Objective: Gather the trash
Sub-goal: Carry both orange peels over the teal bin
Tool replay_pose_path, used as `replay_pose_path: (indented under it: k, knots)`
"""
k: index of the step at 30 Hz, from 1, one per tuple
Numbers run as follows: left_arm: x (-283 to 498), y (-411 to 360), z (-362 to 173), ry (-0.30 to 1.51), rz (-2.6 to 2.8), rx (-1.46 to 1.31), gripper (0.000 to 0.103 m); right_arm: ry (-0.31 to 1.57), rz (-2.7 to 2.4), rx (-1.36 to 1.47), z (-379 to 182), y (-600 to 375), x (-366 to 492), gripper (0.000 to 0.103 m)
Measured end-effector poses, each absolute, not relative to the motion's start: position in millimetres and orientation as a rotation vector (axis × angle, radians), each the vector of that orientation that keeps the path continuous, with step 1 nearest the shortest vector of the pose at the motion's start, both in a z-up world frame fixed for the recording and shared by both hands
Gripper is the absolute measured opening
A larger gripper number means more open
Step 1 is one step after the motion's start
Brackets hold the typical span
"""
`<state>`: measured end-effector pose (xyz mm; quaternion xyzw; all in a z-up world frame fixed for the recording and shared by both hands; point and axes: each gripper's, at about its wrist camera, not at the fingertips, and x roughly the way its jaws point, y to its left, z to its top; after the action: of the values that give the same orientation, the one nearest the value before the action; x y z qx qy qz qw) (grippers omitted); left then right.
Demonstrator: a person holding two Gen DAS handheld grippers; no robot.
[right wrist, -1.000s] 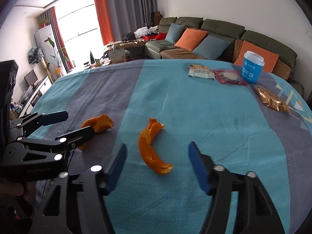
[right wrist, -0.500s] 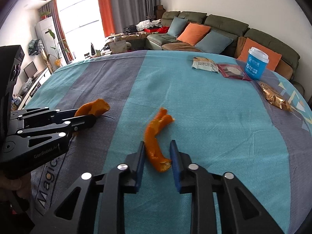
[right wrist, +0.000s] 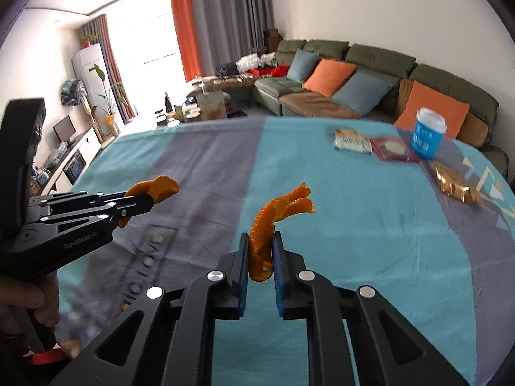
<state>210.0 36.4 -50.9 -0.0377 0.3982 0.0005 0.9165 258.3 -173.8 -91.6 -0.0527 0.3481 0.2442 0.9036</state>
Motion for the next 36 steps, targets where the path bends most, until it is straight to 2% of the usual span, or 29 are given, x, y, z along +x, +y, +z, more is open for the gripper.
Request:
replay_pose_path:
  k: [17,36]
  knots:
    - [111.3,129.0,0.1,0.674,0.218,-0.15,0.012,0.587,0.69,-0.163,-44.1,-100.1,205.9,0.012]
    - [-12.2,220.0,43.4,0.526,0.481,-0.223,0.012,0.502,0.916,-0.251,-17.6,-7.6,161.9,0.012]
